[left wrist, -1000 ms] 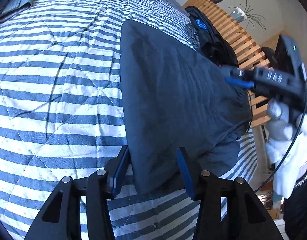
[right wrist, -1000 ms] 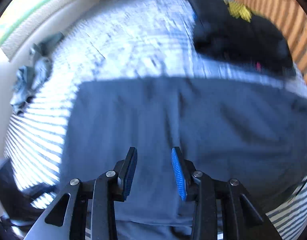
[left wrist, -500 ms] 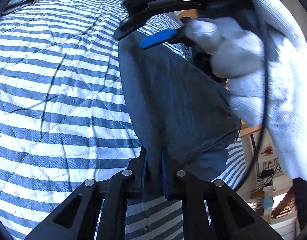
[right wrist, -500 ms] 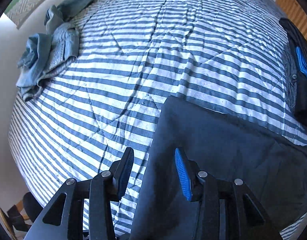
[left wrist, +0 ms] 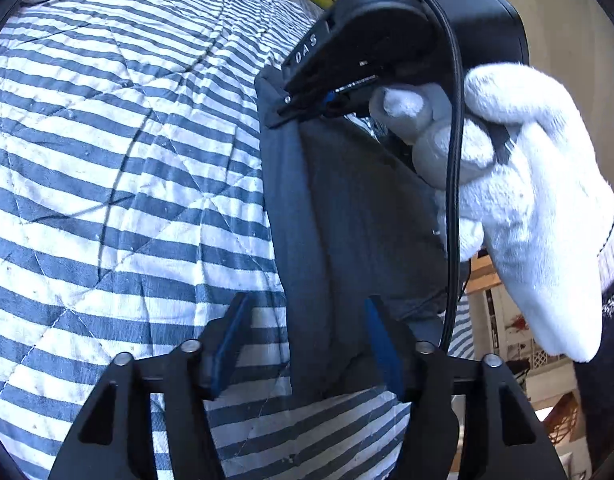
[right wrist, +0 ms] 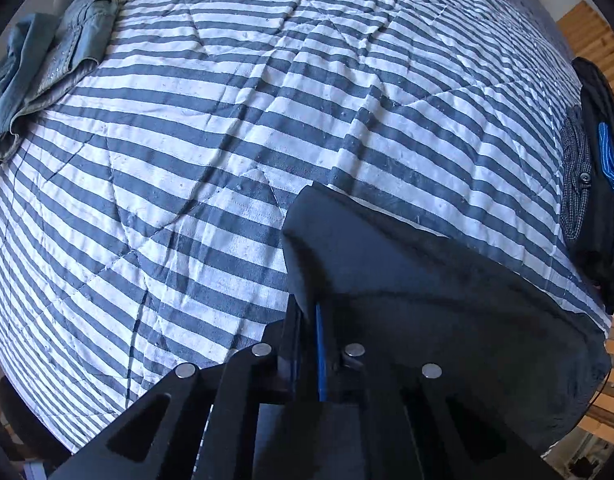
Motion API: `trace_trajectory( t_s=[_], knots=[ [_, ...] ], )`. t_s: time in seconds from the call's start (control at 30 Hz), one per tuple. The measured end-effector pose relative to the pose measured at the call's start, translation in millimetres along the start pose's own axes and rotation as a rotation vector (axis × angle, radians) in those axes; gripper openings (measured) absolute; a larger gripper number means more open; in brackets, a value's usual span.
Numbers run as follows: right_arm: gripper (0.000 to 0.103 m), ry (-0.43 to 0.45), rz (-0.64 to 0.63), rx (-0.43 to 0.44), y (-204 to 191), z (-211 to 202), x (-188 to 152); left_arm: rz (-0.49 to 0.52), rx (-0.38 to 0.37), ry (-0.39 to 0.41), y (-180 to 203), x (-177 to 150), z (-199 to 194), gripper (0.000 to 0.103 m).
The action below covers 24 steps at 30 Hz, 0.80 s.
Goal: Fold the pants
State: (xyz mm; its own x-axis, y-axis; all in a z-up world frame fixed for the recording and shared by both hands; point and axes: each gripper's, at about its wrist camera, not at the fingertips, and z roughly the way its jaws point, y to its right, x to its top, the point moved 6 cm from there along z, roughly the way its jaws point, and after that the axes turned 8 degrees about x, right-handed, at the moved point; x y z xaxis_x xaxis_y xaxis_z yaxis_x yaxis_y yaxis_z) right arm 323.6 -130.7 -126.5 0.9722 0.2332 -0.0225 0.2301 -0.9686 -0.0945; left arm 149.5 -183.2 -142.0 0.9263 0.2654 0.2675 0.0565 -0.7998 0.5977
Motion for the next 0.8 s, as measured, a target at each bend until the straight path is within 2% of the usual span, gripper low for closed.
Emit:
trace_trajectory(
  t_s=[0.1,0.17,0.2,0.3,0.47,0.7,0.8],
  knots=[
    [0.002,0.023,0.007,0.021,9.1,-9.4,-1.5,0.023,-0.004,-0.039,6.1,1.1,9.7,0.063],
    [0.002,0.045,0.014,0.036,12.9,-15.5,-3.9,0.043,0.019,-0.081,9.6,-3.2,20.4,0.027],
    [0.002,0.055,0.018,0.043,15.8,-19.0,-5.3,0.049,0.015,-0.105,11.1,-6.0,25.9,0.006],
    [0.002,0.087,0.044,0.077,28.3,-26.7,-8.1,0.020,-0.012,-0.080,9.9,-5.0,23.5,0.005],
    [0.002,0.158,0.104,0.147,33.9,-43.3,-9.7,-0.012,-0.063,-0.021,1.2,5.8,-6.3,0.005],
    [0.002,0.212,0.079,0.202,-39.2,-60.8,11.4,-0.058,-0.043,0.062,-31.6,9.9,-59.6,0.004],
    [0.002,0.222,0.051,0.244,-76.8,-67.0,20.9,-0.098,-0.038,0.126,-54.7,14.0,-97.6,0.004]
  ],
)
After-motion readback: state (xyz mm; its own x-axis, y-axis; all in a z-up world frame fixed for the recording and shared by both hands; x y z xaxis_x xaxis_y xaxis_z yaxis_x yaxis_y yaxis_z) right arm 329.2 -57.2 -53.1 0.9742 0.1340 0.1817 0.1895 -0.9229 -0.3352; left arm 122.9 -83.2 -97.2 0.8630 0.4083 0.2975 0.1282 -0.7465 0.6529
